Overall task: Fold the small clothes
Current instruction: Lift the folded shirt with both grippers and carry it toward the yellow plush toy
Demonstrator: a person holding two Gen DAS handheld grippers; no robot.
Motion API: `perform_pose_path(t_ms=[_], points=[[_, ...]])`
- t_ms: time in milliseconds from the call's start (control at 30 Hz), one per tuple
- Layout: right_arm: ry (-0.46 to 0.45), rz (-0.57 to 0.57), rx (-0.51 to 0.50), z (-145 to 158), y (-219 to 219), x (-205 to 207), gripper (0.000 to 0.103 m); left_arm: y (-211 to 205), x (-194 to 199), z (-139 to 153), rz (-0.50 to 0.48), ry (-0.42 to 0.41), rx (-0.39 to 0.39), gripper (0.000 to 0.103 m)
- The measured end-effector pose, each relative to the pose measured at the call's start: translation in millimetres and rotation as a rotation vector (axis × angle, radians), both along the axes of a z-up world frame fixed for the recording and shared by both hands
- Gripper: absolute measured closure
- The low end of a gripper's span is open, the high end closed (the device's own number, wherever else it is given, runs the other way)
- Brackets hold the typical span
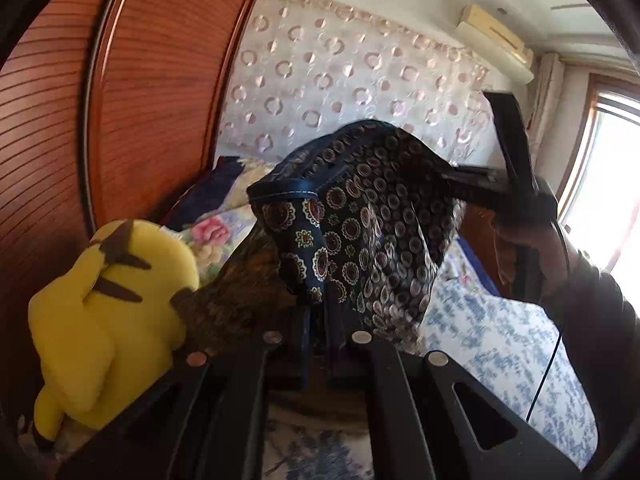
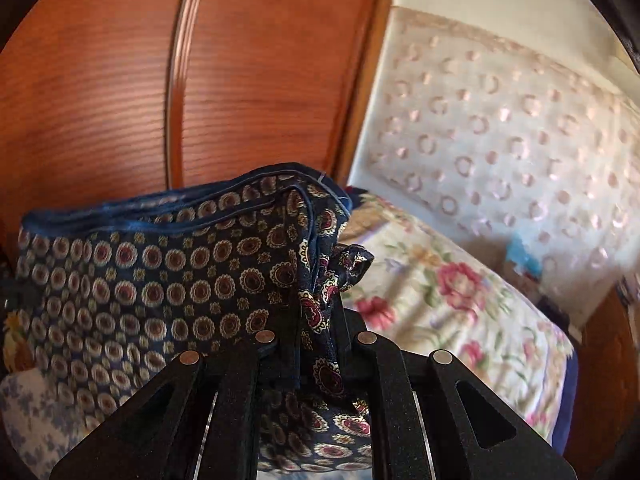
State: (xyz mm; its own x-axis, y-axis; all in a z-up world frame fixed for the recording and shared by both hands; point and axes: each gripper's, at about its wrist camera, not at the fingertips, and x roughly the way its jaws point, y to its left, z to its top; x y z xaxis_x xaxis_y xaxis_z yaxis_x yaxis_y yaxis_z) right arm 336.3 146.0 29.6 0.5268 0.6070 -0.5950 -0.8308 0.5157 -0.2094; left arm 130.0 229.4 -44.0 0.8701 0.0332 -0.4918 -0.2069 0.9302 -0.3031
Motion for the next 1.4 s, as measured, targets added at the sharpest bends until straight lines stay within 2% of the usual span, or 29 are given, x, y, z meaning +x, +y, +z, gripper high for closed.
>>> perform_pose_path(t_ms=[200, 300, 333, 433, 467, 633, 867, 1000, 1100, 1167, 1233, 1300, 1400], points=[[0.061, 0.029, -0.022, -27.4, 60.5, 7.0, 0.096, 16.2, -10.6, -25.8, 0.017, 0.039, -0.029, 0.101], [0.092, 0.02, -0.006, -28.9, 73.8, 11.6, 0.091, 17.0, -10.2, -30.7, 0.017, 0.052, -0.027, 0.101], [0.09, 0.012, -0.004, -26.6, 73.0, 9.3, 0.085, 16.2, -10.7, -29.8, 0.017, 0.054, -0.027, 0.101], [0.031, -0.023, -0.007, -19.4, 74.4, 4.5, 0.055, 17.9, -9.8, -30.3, 0.024, 0.06, -0.029, 0.101], [0.02, -0.041, -0.001, -16.9, 69.3, 3.8, 0.051, 18.7, -8.9, -30.0, 0.024, 0.063, -0.032, 0.101], [0.076, -0.024, 0.038, -22.0, 48.0, -2.3, 0.051, 14.9, -8.9, -29.0, 0.033, 0.077, -0.005, 0.101], [0.199, -0.087, -0.024, -74.4, 45.8, 13.8, 0.051, 5.5, -10.8, -20.4, 0.052, 0.102, 0.036, 0.098], [0.204, -0.132, -0.011, -85.5, 41.2, 19.2, 0.051, -1.0, -14.0, -13.4, 0.062, 0.114, 0.085, 0.094], [0.2, -0.143, 0.018, -74.5, 28.6, 9.1, 0.051, -9.1, -20.7, -4.8, 0.059, 0.111, 0.128, 0.081], [0.189, -0.145, 0.036, -66.8, 17.0, -0.8, 0.051, -15.2, -25.9, 0.6, 0.048, 0.102, 0.143, 0.063], [0.179, -0.153, 0.064, -57.4, -0.2, -14.0, 0.051, -23.3, -30.0, 5.7, 0.038, 0.098, 0.166, 0.058], [0.176, -0.161, 0.093, -49.0, -22.1, -30.6, 0.051, -34.9, -35.8, 11.6, 0.016, 0.089, 0.191, 0.043], [0.169, -0.174, 0.12, -39.3, -50.9, -59.2, 0.051, -51.9, -45.5, 21.1, -0.001, 0.069, 0.231, 0.042]])
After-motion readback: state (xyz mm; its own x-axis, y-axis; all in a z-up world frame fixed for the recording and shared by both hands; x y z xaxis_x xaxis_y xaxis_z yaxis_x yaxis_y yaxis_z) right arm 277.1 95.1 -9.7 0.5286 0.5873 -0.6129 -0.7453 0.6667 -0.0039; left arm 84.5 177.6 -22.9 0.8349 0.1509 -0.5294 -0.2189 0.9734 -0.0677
